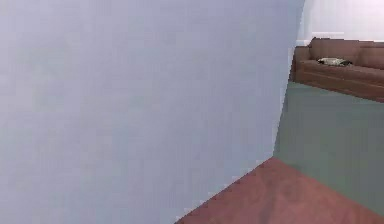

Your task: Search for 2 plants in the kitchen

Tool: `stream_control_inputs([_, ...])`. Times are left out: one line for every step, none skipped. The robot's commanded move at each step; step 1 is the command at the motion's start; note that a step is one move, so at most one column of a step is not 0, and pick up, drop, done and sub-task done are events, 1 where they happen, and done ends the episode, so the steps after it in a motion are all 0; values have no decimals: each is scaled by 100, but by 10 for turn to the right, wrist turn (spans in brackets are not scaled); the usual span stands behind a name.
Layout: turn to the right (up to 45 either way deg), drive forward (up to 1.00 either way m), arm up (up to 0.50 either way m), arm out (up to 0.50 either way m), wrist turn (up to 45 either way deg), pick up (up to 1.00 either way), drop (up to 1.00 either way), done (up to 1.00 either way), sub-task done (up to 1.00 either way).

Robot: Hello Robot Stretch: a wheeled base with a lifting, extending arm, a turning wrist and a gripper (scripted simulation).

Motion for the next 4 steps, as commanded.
stream_control_inputs([360, 0, 0, 0, 0, 0, 0, 0, 0])
stream_control_inputs([0, 5, 0, 0, 0, 0, 0, 0, 0])
stream_control_inputs([-450, 0, 0, 0, 0, 0, 0, 0, 0])
stream_control_inputs([-390, 0, 0, 0, 0, 0, 0, 0, 0])
